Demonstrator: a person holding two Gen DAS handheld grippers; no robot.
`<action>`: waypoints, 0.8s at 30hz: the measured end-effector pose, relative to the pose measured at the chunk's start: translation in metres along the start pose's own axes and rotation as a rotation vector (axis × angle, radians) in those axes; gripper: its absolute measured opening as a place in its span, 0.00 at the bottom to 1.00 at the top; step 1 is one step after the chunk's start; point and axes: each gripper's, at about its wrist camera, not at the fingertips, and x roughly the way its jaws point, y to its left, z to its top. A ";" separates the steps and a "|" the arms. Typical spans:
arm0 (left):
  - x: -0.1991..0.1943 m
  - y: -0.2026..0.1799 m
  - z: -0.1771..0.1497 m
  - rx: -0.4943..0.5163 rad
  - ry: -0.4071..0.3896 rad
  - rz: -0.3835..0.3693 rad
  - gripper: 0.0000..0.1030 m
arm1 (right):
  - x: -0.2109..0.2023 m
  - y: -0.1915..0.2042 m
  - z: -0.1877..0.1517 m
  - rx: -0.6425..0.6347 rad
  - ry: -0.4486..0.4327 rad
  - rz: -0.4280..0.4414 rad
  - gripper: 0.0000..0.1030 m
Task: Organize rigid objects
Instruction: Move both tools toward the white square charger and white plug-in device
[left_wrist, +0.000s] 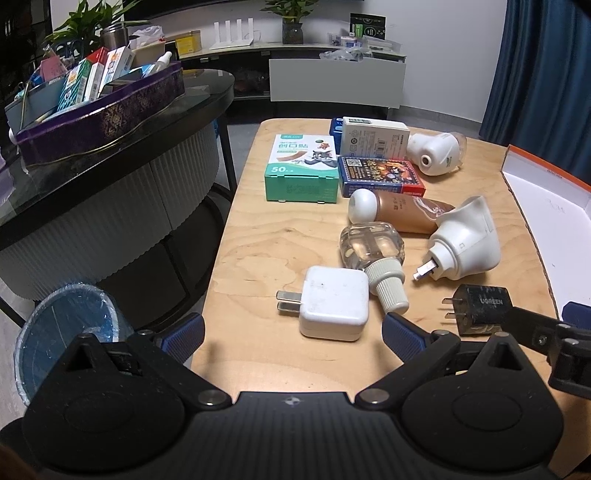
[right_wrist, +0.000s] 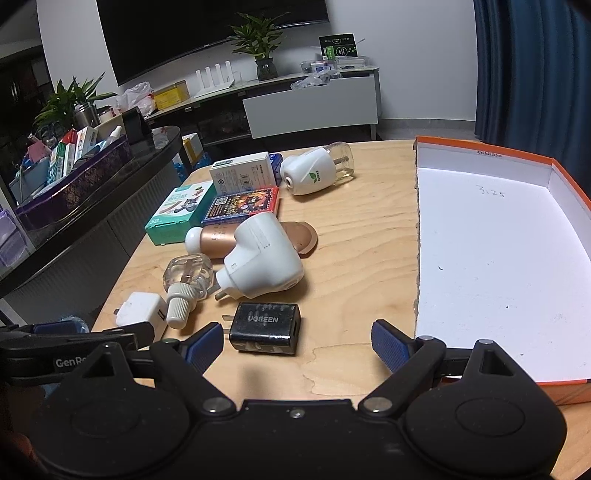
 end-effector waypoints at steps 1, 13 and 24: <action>0.000 0.000 0.000 0.002 0.000 0.001 1.00 | 0.000 0.000 0.000 0.001 0.001 -0.001 0.99; 0.000 0.003 -0.001 -0.007 -0.001 0.008 1.00 | 0.002 0.002 -0.002 -0.014 0.023 -0.014 0.99; 0.003 0.005 -0.002 -0.009 0.003 0.017 1.00 | 0.005 0.002 -0.004 -0.016 0.016 -0.008 0.99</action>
